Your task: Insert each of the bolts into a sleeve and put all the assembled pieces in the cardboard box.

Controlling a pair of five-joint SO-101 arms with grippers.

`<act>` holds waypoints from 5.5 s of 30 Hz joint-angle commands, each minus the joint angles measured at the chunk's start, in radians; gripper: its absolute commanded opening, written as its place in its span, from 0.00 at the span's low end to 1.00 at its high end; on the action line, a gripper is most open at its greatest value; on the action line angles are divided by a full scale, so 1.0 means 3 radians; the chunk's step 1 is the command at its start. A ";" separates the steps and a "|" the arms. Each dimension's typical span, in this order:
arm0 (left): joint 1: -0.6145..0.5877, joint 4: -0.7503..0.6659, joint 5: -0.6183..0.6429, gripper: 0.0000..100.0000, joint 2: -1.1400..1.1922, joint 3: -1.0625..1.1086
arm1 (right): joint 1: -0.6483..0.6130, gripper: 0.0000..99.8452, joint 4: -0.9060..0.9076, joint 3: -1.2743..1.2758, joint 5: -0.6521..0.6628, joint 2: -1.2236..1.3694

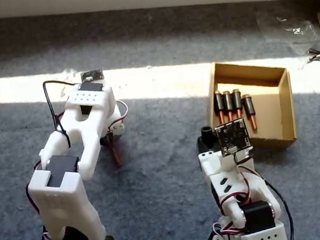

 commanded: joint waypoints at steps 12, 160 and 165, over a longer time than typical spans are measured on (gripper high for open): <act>-0.0038 -0.0020 -0.1724 0.07 -0.0028 0.0008 | 0.0023 0.00 -0.0110 -0.0043 -0.0010 -0.0033; 0.1322 -0.1202 -0.0885 0.01 -0.5506 0.1921 | -0.1757 0.00 -0.2094 0.0949 -0.0179 -0.0028; 0.1322 -0.1176 -0.0885 0.01 -0.5506 0.1931 | -0.1757 0.00 -0.2094 0.0949 -0.0179 -0.0028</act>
